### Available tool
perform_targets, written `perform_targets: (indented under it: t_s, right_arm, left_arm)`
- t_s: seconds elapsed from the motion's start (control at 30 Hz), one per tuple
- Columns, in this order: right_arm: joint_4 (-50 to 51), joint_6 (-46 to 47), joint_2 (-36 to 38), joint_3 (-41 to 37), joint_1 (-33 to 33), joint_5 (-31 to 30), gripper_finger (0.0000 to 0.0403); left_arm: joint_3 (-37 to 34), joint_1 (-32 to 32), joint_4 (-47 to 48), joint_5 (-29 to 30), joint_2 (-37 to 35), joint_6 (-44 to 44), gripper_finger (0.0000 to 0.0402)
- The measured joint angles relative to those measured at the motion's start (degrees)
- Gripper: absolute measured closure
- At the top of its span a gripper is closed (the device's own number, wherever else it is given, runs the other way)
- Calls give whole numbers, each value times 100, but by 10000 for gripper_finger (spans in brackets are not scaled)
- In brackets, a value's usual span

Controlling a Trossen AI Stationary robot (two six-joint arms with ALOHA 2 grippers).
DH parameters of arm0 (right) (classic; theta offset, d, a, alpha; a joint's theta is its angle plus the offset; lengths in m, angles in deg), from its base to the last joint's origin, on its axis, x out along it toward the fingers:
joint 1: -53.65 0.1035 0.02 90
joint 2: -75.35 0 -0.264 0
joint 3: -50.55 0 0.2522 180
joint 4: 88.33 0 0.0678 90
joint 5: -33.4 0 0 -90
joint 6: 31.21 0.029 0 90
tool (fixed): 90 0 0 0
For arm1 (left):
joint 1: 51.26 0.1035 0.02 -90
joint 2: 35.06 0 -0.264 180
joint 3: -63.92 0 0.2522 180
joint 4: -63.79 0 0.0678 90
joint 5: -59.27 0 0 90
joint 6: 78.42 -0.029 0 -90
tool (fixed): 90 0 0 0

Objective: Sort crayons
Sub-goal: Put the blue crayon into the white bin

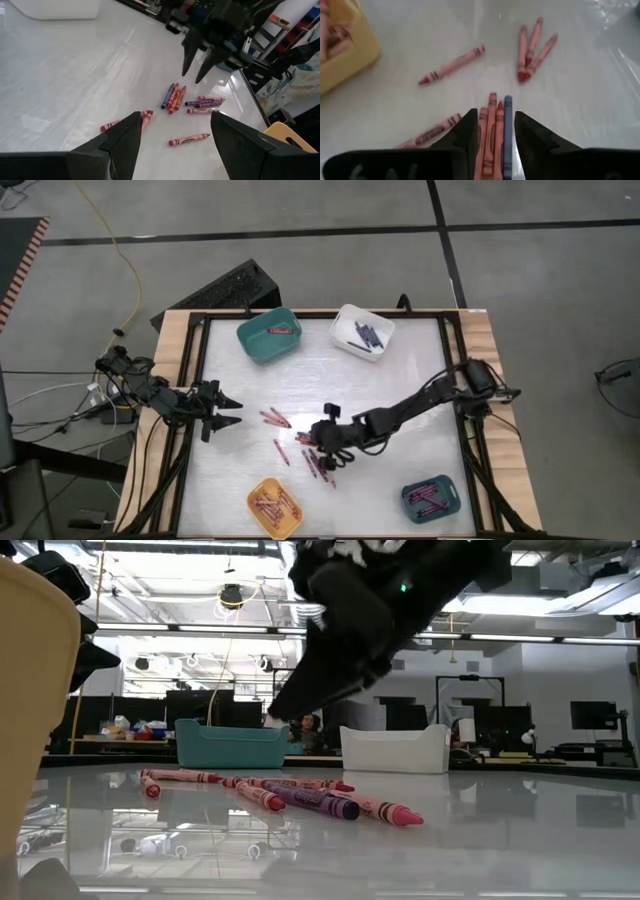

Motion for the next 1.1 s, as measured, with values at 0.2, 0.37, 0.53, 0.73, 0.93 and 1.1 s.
perform_targets:
  t_s: [0.2, 0.37, 0.53, 0.73, 0.93, 1.1]
  right_arm:
    - [29, 15, -73, 3, -170, -6, 281]
    - [58, 13, -77, 3, -233, -2, 281]
    - [52, 4, -374, -3, -257, -4, 281]
    - [130, 44, -541, -1, -281, -4, 281]
    - [178, 58, -520, 1, -342, -3, 281]
    - [390, 67, -515, 1, -375, -2, 281]
  left_arm:
    - [0, 0, 10, 1, 9, -7, 174]
    - [0, 0, 0, 13, 9, -13, 174]
    - [0, 0, 0, 11, 9, -9, 174]
    - [0, 0, -4, 7, 9, -4, 174]
    - [0, 0, -22, 4, 9, -4, 174]
    - [0, 0, -25, 4, 9, -4, 174]
